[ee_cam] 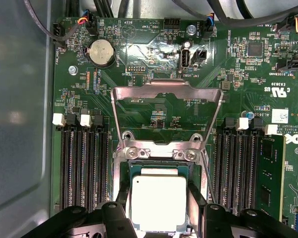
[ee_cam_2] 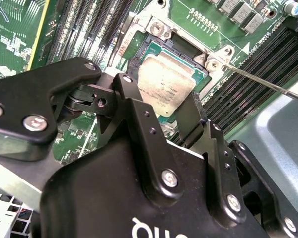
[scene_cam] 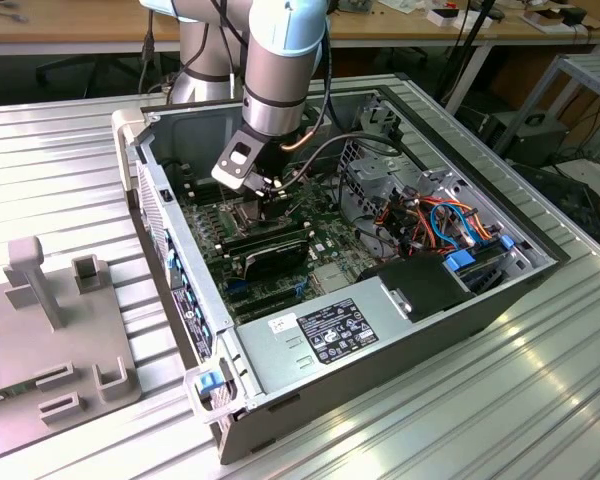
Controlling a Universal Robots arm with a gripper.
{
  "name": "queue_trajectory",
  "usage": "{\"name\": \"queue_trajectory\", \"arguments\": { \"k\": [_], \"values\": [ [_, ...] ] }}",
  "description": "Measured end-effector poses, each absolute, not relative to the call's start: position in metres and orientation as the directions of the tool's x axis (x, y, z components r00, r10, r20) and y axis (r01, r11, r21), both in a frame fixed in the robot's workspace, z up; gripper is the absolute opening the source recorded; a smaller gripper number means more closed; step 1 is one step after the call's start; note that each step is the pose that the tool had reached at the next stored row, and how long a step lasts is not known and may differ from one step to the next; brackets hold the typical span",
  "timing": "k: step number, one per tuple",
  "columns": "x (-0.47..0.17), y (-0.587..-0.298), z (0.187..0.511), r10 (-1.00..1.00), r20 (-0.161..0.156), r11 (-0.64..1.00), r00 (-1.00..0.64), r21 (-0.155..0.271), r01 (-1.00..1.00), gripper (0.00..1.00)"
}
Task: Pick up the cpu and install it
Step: 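Place the cpu into insertion slot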
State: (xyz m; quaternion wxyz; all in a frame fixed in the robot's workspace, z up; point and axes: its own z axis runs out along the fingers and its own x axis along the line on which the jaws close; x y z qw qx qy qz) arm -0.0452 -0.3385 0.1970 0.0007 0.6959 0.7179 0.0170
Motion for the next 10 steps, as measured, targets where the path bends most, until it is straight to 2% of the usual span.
{"name": "queue_trajectory", "arguments": {
  "k": [10],
  "values": [
    [-0.0452, -0.3385, 0.1968, 0.999, 0.023, 0.031, -0.031, 0.025, 0.999, 0.55]
  ]
}}
